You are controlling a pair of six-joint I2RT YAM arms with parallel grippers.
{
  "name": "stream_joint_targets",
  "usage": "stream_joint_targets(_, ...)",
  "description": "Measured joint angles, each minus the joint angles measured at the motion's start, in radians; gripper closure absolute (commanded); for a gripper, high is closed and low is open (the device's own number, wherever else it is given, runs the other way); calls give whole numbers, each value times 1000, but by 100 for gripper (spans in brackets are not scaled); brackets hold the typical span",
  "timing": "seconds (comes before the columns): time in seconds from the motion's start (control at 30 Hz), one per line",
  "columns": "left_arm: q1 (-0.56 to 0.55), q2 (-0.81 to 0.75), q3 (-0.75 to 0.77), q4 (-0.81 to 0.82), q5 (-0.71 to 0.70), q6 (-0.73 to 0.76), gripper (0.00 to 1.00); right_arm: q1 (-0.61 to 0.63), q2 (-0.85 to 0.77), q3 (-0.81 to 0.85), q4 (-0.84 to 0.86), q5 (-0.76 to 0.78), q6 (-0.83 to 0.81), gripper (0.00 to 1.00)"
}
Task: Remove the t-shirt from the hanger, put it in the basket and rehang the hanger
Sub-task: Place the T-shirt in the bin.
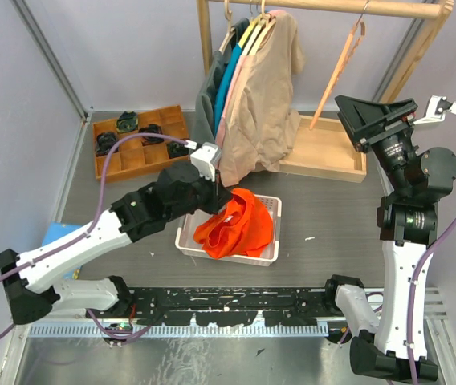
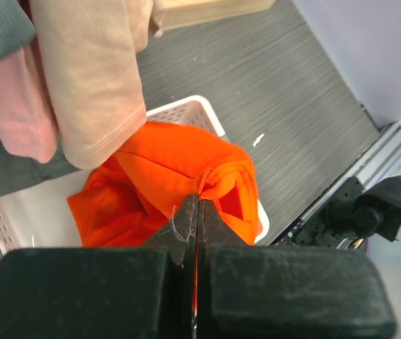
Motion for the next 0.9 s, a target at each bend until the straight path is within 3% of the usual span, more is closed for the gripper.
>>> stream_joint_targets(0.43, 0, 214, -32, -77, -48, -109, 100, 0, -42, 0, -81, -6, -24, 0)
stream_joint_targets(0.9, 0, 238, -57, -261, -256, -205, 100, 0, -58, 43, -245, -4, -97, 0)
